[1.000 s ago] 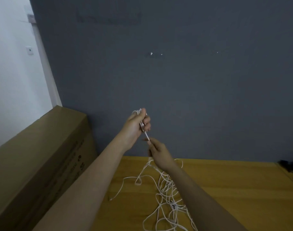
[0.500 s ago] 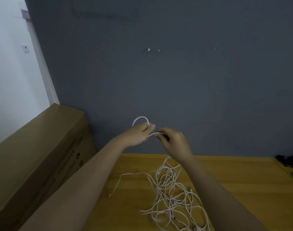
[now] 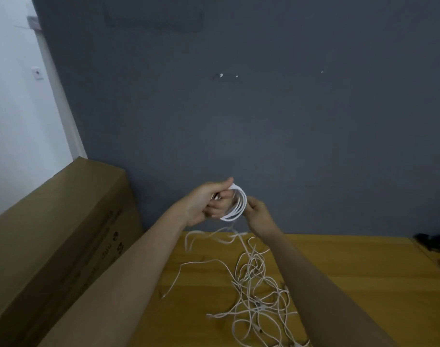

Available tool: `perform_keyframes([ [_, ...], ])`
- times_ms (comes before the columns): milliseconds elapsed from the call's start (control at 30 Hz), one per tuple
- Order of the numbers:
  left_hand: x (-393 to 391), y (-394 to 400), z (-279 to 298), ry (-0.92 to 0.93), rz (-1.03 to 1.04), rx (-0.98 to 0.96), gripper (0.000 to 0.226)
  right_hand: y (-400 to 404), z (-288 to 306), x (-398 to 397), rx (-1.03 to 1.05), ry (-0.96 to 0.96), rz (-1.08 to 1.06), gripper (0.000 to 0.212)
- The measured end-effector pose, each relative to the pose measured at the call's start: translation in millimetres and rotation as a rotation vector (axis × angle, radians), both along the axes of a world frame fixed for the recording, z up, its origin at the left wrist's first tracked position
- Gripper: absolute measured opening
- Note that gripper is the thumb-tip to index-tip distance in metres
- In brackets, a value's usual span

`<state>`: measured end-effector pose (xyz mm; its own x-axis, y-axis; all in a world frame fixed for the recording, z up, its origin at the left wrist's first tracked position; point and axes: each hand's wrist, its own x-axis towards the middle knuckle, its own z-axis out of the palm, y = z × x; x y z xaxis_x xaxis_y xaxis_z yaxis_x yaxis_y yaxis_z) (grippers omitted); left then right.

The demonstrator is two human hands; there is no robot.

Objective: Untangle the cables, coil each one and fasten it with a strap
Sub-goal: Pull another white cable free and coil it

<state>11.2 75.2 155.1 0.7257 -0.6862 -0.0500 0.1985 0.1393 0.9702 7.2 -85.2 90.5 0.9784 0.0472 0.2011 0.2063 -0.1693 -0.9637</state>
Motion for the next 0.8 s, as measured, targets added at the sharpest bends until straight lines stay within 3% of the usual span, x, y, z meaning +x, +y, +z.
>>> perform_keyframes([
  [133,1.6,-9.4,1.6,0.052,0.178,-0.217,0.034,23.9,-14.1,-1.6,-0.064,0.065,-0.016,0.03],
  [233,6.3,-7.5,0.9,-0.026,0.338,-0.273,0.029,31.1,-21.1,-8.0,-0.082,0.064,-0.006,0.026],
  [300,10.4,-6.6,-0.5,-0.09,0.44,-0.27,0.028,34.7,-22.5,-12.0,0.009,0.091,-0.006,0.028],
  [467,23.7,-7.9,-10.9,-0.023,0.803,-0.349,0.024,35.2,-23.9,-17.4,0.235,0.146,-0.043,0.032],
  [600,29.7,-16.9,-19.4,-0.208,0.892,-0.034,0.02,40.2,-23.5,-22.9,0.202,0.106,-0.038,0.03],
  [800,33.4,-15.0,-35.9,-0.813,0.57,0.84,0.022,30.6,-15.7,-21.0,0.035,0.023,-0.09,0.03],
])
